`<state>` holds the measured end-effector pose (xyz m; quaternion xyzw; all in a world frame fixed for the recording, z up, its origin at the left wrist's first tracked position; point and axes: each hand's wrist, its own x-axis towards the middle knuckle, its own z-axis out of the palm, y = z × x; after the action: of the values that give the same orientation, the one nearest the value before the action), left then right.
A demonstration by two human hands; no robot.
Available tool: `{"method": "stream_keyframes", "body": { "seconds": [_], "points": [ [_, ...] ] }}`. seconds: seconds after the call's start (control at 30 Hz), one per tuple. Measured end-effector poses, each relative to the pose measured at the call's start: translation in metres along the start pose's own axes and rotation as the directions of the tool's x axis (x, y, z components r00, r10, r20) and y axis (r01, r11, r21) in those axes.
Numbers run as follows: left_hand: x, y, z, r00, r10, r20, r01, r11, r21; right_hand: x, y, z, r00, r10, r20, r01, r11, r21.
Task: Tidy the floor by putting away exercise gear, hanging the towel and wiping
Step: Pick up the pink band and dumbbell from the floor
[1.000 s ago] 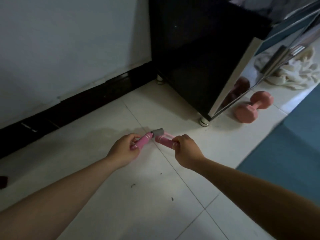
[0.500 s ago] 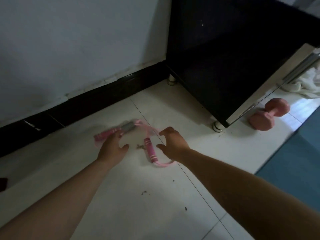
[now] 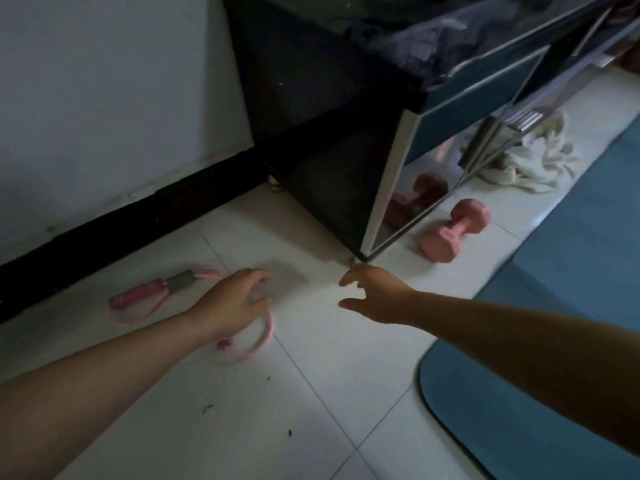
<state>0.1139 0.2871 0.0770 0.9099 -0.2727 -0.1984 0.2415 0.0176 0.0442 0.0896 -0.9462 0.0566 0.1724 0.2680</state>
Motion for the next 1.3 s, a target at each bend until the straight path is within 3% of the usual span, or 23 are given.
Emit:
{"method": "stream_keyframes", "body": {
  "seconds": [0.33,0.53,0.73,0.87,1.1,1.3],
  "points": [
    [0.052,0.150,0.055,0.965,0.147,0.218,-0.197,0.953,0.232,-0.040,0.150,-0.040,0.958,0.200,-0.206,-0.150,0.960,0.236],
    [0.087,0.199,0.098,0.962,0.148,0.230,-0.190,0.966,0.173,-0.023,0.198,-0.045,0.899,0.283,-0.334,-0.172,0.930,0.324],
    [0.098,0.184,0.130,0.989,-0.001,0.147,0.004,1.000,-0.023,0.012,0.215,-0.048,0.807,0.369,-0.462,-0.195,0.904,0.381],
    [0.097,0.167,0.133,0.989,-0.036,0.145,0.047,0.996,-0.070,0.033,0.216,-0.053,0.762,0.441,-0.474,-0.213,0.862,0.459],
    [0.090,0.150,0.118,0.989,-0.049,0.139,0.063,0.993,-0.098,0.051,0.222,-0.040,0.774,0.430,-0.465,-0.232,0.875,0.424],
    [0.080,0.137,0.099,0.962,-0.022,0.272,0.021,1.000,0.004,0.043,0.221,-0.033,0.792,0.368,-0.487,-0.210,0.914,0.348]
  ]
}}
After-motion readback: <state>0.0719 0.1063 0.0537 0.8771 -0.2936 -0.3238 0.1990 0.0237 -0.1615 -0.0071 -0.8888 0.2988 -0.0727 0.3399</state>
